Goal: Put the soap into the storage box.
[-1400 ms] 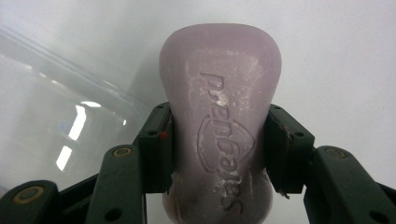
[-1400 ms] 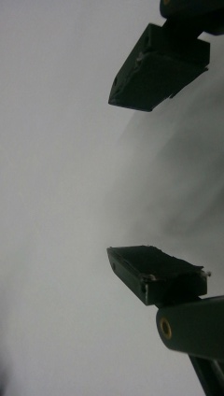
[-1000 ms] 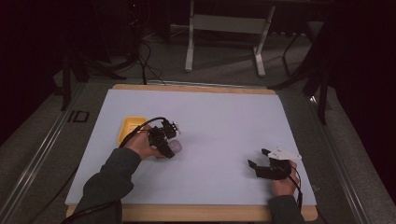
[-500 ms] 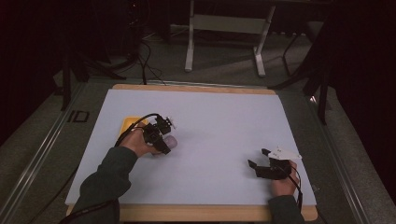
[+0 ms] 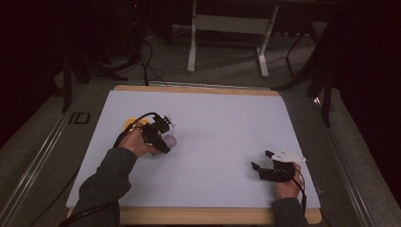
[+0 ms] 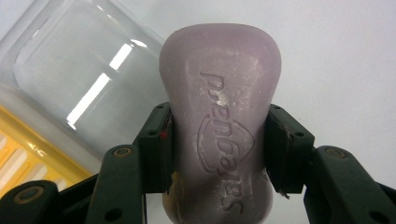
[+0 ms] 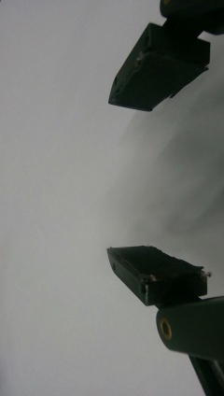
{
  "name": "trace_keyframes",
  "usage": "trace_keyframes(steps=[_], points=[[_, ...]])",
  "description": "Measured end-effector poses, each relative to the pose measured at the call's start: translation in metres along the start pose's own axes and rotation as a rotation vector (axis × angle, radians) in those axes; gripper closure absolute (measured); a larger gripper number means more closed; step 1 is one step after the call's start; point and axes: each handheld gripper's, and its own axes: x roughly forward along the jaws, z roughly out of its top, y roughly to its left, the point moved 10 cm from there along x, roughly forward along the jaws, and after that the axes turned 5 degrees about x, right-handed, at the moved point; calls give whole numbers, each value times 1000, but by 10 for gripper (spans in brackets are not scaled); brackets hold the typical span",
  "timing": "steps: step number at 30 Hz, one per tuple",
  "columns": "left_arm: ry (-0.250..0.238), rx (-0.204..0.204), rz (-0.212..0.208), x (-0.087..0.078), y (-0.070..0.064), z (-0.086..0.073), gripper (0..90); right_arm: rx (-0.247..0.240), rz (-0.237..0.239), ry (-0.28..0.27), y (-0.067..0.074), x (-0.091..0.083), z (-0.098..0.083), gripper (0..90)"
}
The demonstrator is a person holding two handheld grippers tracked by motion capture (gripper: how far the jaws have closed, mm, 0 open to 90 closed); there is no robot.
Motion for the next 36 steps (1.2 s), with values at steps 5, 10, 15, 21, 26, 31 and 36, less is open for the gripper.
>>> trace_keyframes(steps=[5, 10, 15, 21, 26, 31, 36], points=[[-14, -21, 3, -4, 5, -1, 498, 1, 0, -2, 0, 0, 0, 219], [-23, -38, 9, -8, 11, -1, 498, 3, 0, -3, 0, 0, 0, 219], [-23, -50, 21, -13, 18, -4, 498, 3, 0, -3, 0, 0, 0, 219], [-40, -84, 45, -18, 25, -4, 498, 2, 0, -3, 0, 0, 0, 219], [-44, -99, 51, -23, 30, -3, 499, 2, -1, -2, 0, 0, 0, 219], [-42, -108, 55, -26, 35, -4, 499, 3, -1, -3, 0, 0, 0, 220], [-43, -122, 62, -29, 40, -4, 499, 4, 0, -3, 0, 0, 0, 220]])
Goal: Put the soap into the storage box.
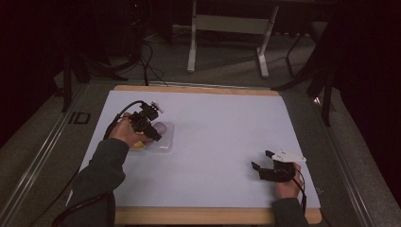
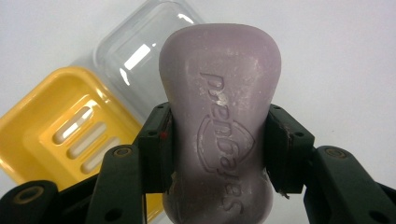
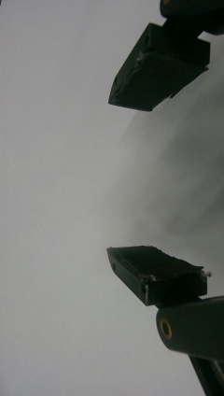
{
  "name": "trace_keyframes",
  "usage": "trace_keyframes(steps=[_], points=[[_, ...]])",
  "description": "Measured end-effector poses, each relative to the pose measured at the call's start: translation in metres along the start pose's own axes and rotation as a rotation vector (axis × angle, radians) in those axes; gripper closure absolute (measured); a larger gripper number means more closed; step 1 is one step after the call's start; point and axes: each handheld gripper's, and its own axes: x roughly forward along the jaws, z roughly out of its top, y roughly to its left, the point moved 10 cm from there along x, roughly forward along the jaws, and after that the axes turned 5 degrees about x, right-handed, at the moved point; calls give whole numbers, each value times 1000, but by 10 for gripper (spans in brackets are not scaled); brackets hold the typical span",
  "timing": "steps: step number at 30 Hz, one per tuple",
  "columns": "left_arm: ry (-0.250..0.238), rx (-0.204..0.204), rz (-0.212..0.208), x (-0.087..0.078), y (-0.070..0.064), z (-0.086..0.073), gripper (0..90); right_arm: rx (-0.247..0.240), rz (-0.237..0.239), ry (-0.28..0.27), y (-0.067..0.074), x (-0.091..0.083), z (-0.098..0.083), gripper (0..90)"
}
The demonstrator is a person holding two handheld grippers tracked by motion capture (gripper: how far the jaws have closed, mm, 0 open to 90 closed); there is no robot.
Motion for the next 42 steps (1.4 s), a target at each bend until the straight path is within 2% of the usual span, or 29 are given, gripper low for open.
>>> trace_keyframes(steps=[7, 21, 26, 30, 31, 42], points=[[5, -18, 5, -2, 6, -1, 499, 3, 0, -1, 0, 0, 0, 220], [-6, -110, 25, -4, 23, -5, 499, 6, -1, -2, 0, 0, 0, 220], [-16, -157, 56, -4, 31, -6, 499, 6, -1, -2, 0, 0, 0, 220], [-12, -175, 63, -5, 35, -8, 499, 6, -1, -2, 0, 0, 0, 220], [-13, -189, 68, -5, 37, -9, 498, 6, -1, -1, 0, 0, 0, 220], [23, -239, 83, 3, 49, -20, 499, 6, -2, -2, 0, 0, 0, 220]])
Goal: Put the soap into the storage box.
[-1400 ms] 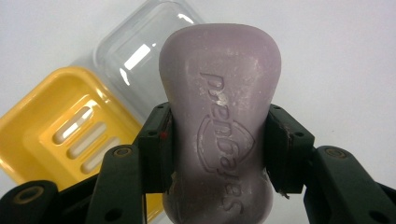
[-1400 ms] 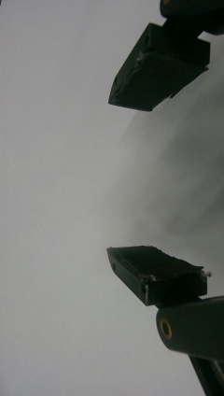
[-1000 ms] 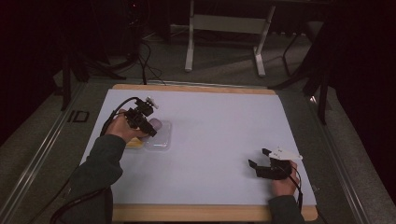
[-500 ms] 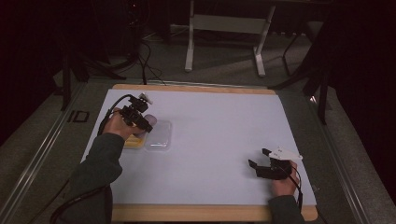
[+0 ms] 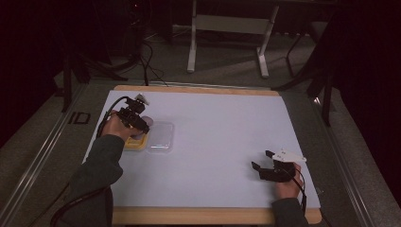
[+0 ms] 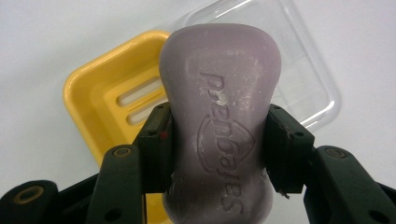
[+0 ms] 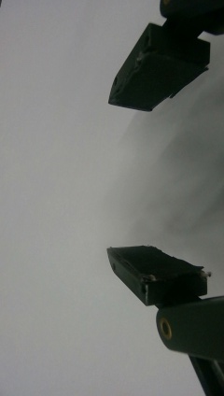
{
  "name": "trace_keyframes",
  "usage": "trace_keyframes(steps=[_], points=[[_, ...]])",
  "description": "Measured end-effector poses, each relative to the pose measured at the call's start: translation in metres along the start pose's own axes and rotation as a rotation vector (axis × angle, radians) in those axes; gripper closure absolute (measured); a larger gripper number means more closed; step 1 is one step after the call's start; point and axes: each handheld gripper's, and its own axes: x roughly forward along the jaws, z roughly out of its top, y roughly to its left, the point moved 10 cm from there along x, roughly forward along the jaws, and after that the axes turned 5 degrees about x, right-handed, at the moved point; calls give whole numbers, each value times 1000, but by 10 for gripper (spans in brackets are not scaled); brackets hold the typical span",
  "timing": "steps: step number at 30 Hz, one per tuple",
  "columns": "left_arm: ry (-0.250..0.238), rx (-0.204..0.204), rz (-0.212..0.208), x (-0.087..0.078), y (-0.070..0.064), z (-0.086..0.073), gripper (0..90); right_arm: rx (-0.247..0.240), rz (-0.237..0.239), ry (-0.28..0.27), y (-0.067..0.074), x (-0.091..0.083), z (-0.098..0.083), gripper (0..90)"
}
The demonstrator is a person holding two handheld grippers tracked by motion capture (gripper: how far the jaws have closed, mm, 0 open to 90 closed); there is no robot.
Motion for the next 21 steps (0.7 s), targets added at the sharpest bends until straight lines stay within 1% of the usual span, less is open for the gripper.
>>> trace_keyframes(steps=[3, 4, 7, 9, 11, 14, 18, 20, 21], points=[[-7, -23, -1, 1, 3, 0, 499, 0, 0, -1, 0, 0, 0, 220], [-7, -23, -1, 1, 3, 0, 498, 0, 0, -1, 0, 0, 0, 220], [6, -38, 16, 2, 7, -2, 498, 1, 0, -1, 0, 0, 0, 220], [8, -48, 14, 4, 8, -3, 498, 0, 0, 0, 0, 0, 0, 220], [21, -50, 18, 6, 10, -4, 498, -1, 0, -1, 0, 0, 0, 220], [20, -73, 20, 10, 12, -5, 498, 0, 0, -1, 0, 0, 0, 220], [19, -92, 32, 14, 13, -6, 499, 0, 0, -1, 0, 0, 0, 220], [21, -93, 33, 15, 14, -6, 498, 0, 0, -1, 0, 0, 0, 220], [22, -101, 41, 16, 16, -6, 498, 0, 0, -1, 0, 0, 0, 220]])
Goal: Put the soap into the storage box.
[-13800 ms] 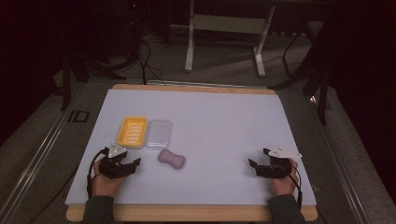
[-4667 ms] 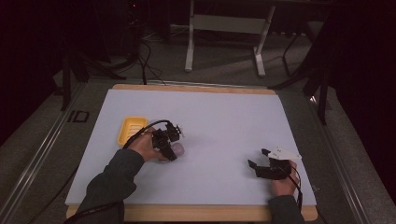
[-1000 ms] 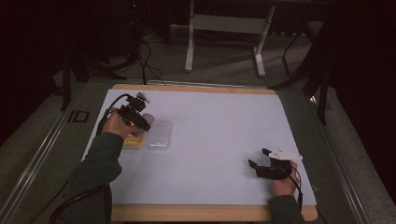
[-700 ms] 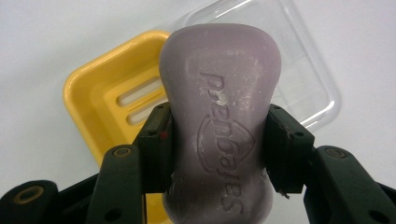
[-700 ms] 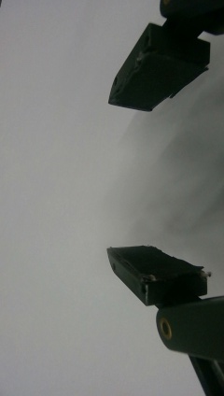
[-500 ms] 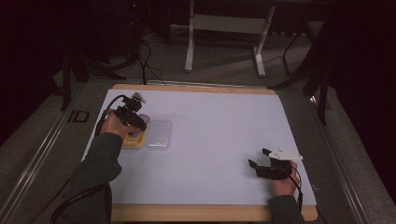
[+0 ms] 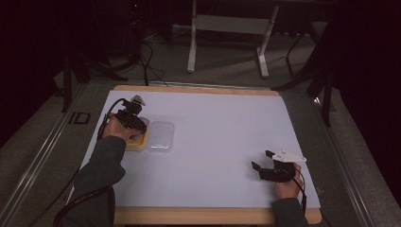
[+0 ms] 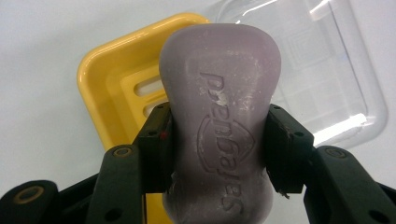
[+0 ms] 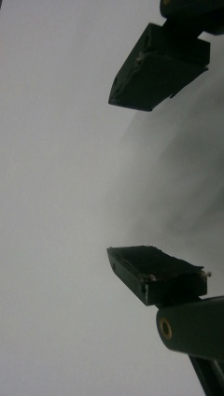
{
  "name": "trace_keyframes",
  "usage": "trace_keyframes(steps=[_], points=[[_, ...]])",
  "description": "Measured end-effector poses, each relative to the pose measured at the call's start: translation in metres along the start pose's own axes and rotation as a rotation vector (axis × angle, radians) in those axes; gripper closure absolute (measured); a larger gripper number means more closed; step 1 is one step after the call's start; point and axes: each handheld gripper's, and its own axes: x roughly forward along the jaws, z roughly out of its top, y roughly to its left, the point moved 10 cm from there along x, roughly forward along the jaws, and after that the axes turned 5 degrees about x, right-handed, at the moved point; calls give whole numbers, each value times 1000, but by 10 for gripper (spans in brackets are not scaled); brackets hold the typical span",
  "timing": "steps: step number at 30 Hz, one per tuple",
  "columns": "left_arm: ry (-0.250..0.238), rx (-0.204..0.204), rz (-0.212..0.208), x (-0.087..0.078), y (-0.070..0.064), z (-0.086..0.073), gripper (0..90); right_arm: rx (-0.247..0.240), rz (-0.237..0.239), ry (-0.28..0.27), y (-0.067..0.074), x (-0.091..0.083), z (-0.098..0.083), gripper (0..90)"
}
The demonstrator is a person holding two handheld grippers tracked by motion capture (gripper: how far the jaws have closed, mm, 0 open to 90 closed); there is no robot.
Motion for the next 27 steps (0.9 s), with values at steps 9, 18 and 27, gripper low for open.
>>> trace_keyframes(steps=[9, 18, 27], points=[[8, -64, 10, 4, 7, -2, 498, 1, 1, -1, 0, 0, 0, 220], [16, -102, 20, 8, 13, -6, 498, 0, 0, 0, 0, 0, 0, 220], [26, -148, 18, 18, 14, -7, 498, 1, 0, -1, 0, 0, 0, 220]])
